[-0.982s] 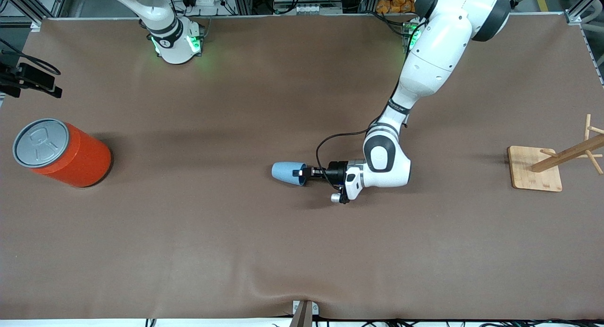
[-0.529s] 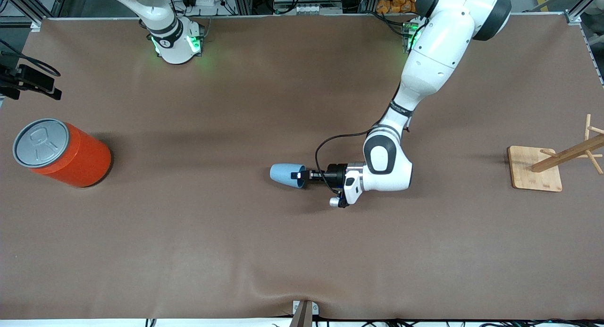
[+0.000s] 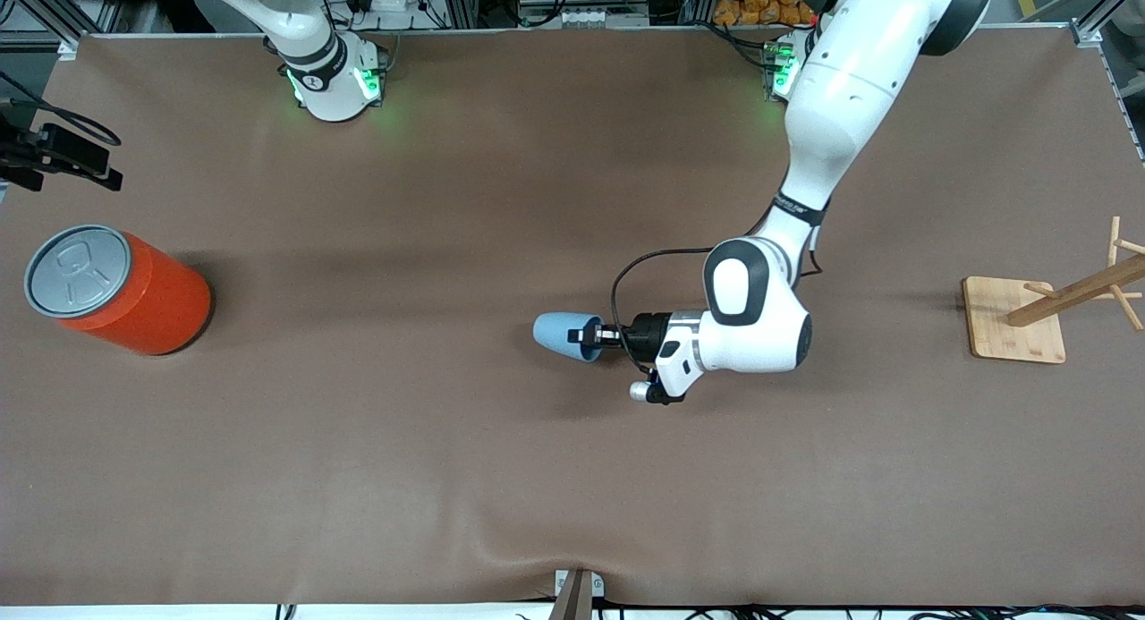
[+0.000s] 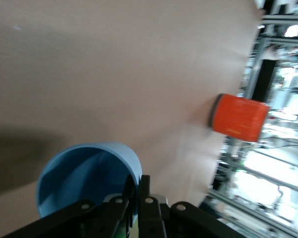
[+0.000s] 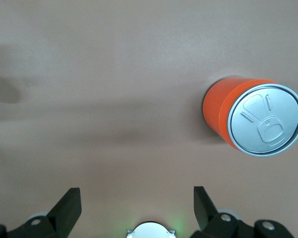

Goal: Flip cup
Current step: 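Lift the blue cup with the left gripper and rotate it upright, then carry the upright cup toward the wooden stand and lower it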

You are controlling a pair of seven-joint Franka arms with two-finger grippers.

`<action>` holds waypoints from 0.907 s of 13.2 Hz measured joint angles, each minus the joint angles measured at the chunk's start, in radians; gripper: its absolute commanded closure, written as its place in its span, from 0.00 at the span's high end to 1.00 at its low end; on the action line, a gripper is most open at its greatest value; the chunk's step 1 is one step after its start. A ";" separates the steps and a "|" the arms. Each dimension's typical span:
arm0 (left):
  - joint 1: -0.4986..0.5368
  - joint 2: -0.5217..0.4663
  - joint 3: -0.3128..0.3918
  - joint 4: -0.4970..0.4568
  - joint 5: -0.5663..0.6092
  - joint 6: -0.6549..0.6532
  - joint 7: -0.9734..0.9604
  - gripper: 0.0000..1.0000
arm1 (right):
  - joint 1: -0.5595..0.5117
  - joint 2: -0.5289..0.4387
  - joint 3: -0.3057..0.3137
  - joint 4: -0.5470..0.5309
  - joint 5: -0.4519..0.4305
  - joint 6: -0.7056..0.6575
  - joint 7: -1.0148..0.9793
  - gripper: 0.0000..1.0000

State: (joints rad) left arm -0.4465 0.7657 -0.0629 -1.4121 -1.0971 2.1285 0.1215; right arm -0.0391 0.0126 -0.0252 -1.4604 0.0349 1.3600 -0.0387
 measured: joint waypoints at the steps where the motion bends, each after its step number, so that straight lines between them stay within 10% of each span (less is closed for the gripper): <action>1: 0.000 -0.035 0.000 0.002 0.102 0.000 -0.079 0.00 | 0.000 0.001 0.000 0.000 0.000 0.000 0.000 1.00; 12: 0.129 -0.348 0.009 -0.243 1.015 -0.071 -0.359 0.00 | -0.023 0.001 -0.009 0.000 -0.002 0.002 -0.001 1.00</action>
State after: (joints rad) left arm -0.3178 0.4178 -0.0540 -1.6554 -0.0821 2.0575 -0.2371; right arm -0.0622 0.0133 -0.0342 -1.4603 0.0328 1.3615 -0.0393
